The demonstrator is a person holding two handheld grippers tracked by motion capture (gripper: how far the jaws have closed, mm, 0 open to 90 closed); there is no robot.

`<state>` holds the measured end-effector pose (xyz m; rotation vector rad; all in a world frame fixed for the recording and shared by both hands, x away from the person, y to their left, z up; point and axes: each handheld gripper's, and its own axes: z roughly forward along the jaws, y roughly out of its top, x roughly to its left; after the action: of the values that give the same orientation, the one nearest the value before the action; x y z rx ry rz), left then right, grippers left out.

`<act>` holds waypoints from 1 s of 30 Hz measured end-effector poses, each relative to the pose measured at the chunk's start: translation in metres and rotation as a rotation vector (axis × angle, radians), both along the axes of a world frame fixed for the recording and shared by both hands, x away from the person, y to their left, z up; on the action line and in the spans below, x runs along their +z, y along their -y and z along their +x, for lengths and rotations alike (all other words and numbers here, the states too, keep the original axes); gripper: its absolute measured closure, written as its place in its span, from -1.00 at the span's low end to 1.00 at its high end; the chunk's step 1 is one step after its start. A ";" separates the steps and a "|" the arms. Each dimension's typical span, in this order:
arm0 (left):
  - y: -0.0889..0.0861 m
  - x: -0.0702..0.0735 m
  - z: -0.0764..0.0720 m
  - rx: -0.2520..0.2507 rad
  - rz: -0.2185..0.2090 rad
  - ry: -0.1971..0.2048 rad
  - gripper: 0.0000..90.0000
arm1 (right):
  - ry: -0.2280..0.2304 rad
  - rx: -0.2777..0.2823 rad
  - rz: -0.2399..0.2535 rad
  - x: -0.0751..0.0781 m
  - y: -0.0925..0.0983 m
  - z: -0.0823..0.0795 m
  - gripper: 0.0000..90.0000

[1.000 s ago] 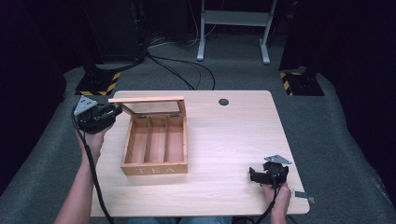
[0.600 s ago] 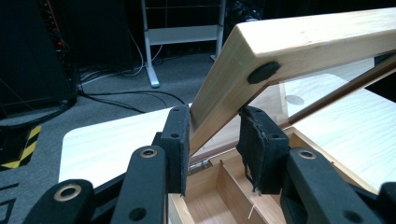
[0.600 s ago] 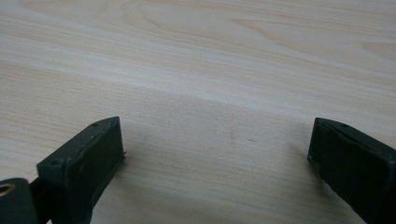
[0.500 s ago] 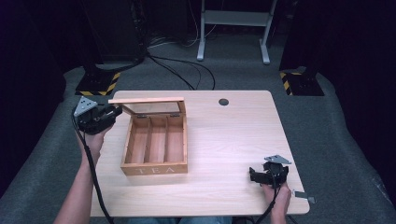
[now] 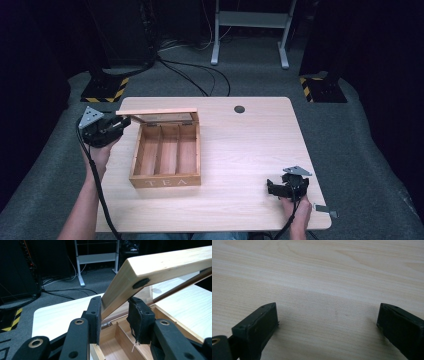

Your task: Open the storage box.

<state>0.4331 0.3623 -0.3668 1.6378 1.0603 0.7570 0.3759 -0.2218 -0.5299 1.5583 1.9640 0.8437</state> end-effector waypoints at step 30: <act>0.001 -0.053 -0.042 -0.081 0.014 -0.080 0.00 | 0.000 0.000 0.000 0.000 0.000 0.000 -0.94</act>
<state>0.3911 0.3608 -0.4200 1.7248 1.0401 0.6510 0.3759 -0.2219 -0.5299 1.5583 1.9641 0.8438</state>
